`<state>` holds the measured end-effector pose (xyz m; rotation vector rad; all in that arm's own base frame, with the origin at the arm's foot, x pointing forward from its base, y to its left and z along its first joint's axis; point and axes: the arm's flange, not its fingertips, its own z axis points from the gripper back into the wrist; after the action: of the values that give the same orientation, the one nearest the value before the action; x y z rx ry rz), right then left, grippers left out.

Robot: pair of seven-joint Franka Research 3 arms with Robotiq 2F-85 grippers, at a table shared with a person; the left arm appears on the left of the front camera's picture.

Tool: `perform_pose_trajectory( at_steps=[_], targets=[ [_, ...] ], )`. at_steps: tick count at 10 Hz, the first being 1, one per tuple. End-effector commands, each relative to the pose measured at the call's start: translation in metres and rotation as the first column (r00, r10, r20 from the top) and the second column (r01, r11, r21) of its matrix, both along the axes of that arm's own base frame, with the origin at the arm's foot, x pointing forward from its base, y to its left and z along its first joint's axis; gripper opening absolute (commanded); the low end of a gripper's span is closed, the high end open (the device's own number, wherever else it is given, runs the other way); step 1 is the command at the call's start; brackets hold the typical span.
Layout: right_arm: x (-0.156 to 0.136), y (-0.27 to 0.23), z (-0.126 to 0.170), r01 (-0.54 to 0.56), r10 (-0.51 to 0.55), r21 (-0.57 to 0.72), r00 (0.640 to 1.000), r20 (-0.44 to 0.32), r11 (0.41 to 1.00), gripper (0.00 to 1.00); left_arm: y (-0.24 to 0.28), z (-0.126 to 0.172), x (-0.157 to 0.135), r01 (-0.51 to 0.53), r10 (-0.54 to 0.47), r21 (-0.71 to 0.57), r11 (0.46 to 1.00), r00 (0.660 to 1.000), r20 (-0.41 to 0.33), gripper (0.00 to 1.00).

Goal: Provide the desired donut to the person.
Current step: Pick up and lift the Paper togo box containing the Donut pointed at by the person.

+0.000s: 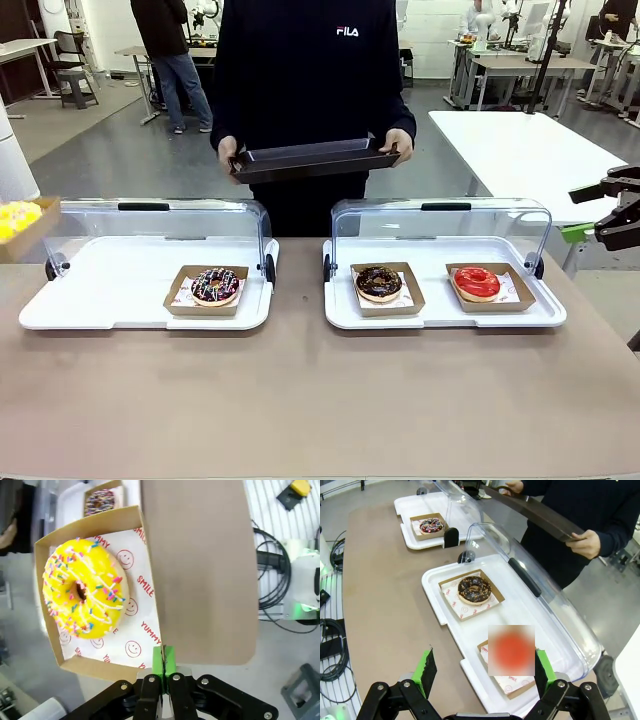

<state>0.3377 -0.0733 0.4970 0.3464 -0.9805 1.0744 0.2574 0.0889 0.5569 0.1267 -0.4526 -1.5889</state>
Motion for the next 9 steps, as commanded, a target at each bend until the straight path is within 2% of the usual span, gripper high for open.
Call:
perform_pose_trajectory(
  at_steps=[1,2,3,9],
  targets=[
    [0.003,-0.001,-0.002,-0.015,0.015,0.008,1.000,0.016,1.000,1.00,-0.008,-0.029,0.000,0.011,-0.012,0.010,1.000,0.998,0.059,0.00],
    [0.003,-0.001,-0.002,-0.015,0.015,0.008,1.000,0.016,1.000,1.00,-0.006,-0.037,0.019,-0.001,0.003,0.050,0.999,0.999,-0.043,0.00],
    [0.003,-0.001,-0.002,-0.015,0.015,0.008,1.000,0.016,1.000,1.00,-0.001,0.006,0.000,0.003,-0.003,-0.001,1.000,0.999,0.041,0.00],
    [0.003,-0.001,-0.002,-0.015,0.015,0.008,1.000,0.016,1.000,1.00,-0.001,0.006,0.000,0.003,-0.003,-0.001,1.000,0.999,0.041,0.00]
  ],
)
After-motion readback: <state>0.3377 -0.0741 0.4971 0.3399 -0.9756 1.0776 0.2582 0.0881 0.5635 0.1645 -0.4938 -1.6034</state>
